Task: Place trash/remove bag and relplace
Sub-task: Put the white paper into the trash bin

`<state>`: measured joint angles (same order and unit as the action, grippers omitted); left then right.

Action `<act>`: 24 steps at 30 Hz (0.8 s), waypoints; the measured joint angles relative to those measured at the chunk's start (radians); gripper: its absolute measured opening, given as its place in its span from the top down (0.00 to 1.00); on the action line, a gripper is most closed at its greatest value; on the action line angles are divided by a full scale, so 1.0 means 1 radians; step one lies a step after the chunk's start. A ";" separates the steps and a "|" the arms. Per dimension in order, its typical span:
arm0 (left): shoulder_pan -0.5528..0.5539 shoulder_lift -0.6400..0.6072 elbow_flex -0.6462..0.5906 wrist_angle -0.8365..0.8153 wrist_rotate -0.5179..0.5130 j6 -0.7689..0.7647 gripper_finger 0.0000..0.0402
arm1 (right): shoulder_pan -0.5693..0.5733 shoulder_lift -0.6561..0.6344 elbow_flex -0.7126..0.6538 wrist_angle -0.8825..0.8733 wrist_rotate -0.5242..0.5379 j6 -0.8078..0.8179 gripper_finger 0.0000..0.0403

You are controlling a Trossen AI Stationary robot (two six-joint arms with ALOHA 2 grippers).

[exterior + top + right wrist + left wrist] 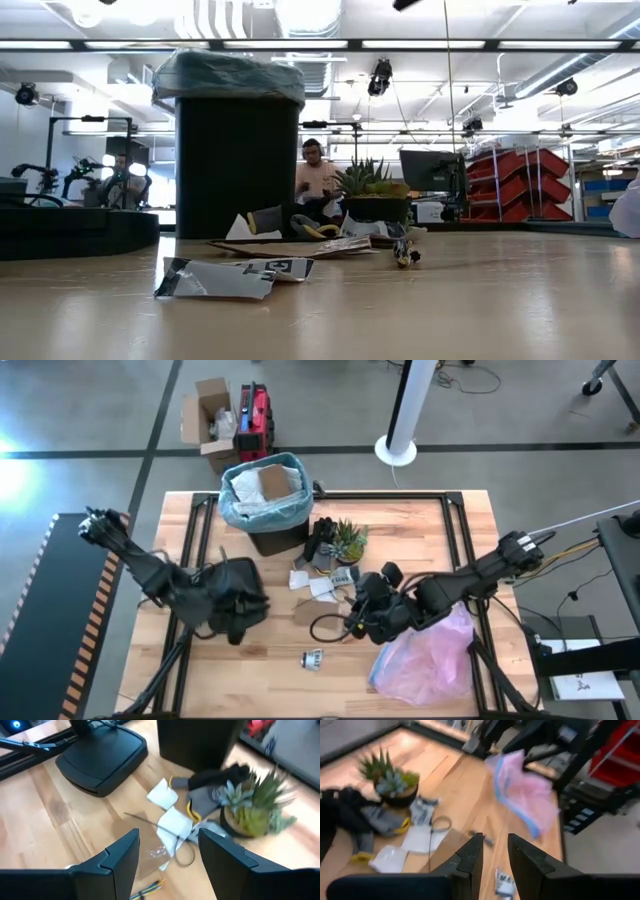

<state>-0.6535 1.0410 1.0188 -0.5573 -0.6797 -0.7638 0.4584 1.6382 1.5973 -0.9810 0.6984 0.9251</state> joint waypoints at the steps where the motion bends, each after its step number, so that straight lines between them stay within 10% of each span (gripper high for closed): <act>1: -0.007 0.015 -0.017 0.000 -0.014 -0.022 0.81 | 0.006 0.000 -0.010 0.001 0.000 0.035 0.53; 24: 0.059 0.419 -0.234 0.362 -0.062 -0.428 0.70 | 0.028 0.135 -0.034 0.030 0.013 0.153 0.53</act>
<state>-0.5941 1.4602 0.7845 -0.1950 -0.7421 -1.1917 0.4864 1.7729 1.5631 -0.9509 0.7118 1.0781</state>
